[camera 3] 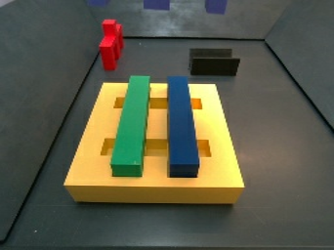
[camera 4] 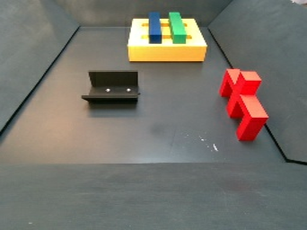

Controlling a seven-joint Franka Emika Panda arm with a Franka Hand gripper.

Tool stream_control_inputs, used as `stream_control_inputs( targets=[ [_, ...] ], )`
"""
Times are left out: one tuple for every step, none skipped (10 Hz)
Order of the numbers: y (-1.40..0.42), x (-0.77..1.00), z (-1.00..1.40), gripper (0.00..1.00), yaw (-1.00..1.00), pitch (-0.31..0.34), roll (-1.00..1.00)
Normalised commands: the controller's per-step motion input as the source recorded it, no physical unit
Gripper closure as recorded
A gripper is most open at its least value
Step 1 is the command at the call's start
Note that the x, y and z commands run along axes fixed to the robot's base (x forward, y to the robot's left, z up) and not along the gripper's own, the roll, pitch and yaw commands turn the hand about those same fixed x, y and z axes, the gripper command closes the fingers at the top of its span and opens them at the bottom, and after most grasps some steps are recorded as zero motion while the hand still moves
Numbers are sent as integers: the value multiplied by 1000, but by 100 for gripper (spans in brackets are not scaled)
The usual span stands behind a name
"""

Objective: Pick up the purple object. Move up. Move to above the board. Insert the purple object.
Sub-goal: Insert the purple object.

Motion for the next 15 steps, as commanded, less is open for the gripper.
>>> stream_control_inputs(
  targets=[
    [-423, 289, -220, 100, 86, 0, 193],
    [-411, 234, -203, 100, 71, 0, 180],
    [-477, 146, -286, 100, 74, -3, 233],
    [-509, 126, -380, 100, 117, -43, 253],
    [-357, 0, -569, 100, 103, -179, 141],
    [-177, 0, -720, 100, 71, -253, 56],
    [-203, -60, -686, 100, 109, -279, 13],
    [-143, 0, -746, 100, 83, -234, 80],
    [-203, 0, -729, 100, 40, -220, 83],
    [-11, 51, -611, 100, 0, -236, -114],
    [-11, 0, -509, 100, 0, -213, -93],
    [-186, -6, -340, 100, 0, -86, 153],
    [-154, -31, -317, 100, 0, -20, 207],
    [-114, -66, -349, 100, 0, -24, 149],
    [-94, -220, -206, 100, 0, -56, 124]
  ],
)
